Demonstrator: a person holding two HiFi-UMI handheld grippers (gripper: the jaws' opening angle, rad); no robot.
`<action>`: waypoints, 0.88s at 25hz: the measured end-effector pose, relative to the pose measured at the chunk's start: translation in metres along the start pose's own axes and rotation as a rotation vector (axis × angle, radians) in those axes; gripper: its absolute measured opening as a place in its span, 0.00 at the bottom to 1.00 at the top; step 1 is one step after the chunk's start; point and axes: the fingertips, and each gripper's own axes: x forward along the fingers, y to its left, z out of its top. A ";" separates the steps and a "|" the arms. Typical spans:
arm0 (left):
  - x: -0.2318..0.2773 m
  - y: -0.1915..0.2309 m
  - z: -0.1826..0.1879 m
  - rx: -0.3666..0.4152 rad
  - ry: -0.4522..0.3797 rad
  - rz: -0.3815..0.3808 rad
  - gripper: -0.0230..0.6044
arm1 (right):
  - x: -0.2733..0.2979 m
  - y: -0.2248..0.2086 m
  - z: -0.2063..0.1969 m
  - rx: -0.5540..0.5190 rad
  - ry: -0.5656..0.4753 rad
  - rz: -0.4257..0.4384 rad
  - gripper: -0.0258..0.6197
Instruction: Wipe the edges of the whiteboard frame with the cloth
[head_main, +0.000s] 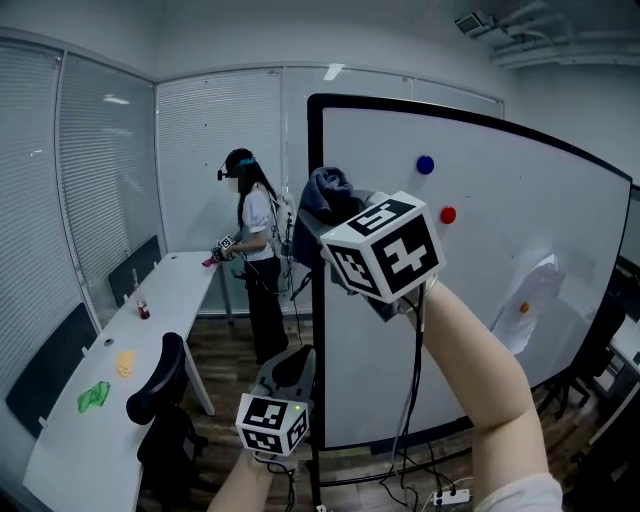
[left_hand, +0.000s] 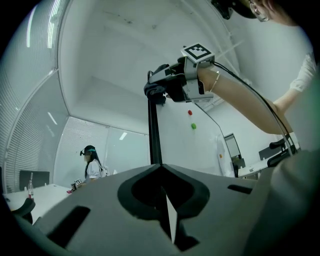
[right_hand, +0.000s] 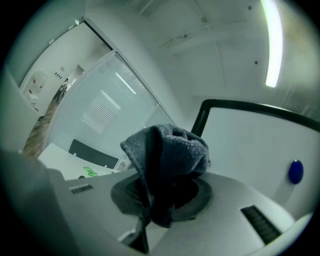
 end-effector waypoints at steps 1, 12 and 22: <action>0.002 -0.001 0.004 0.002 -0.003 -0.002 0.07 | 0.000 -0.003 0.006 -0.006 -0.005 -0.006 0.16; 0.023 -0.018 0.075 0.058 -0.076 -0.064 0.07 | 0.002 -0.044 0.078 -0.084 -0.087 -0.075 0.16; 0.023 -0.040 0.073 0.054 -0.041 -0.094 0.07 | -0.012 -0.079 0.112 -0.074 -0.231 -0.144 0.16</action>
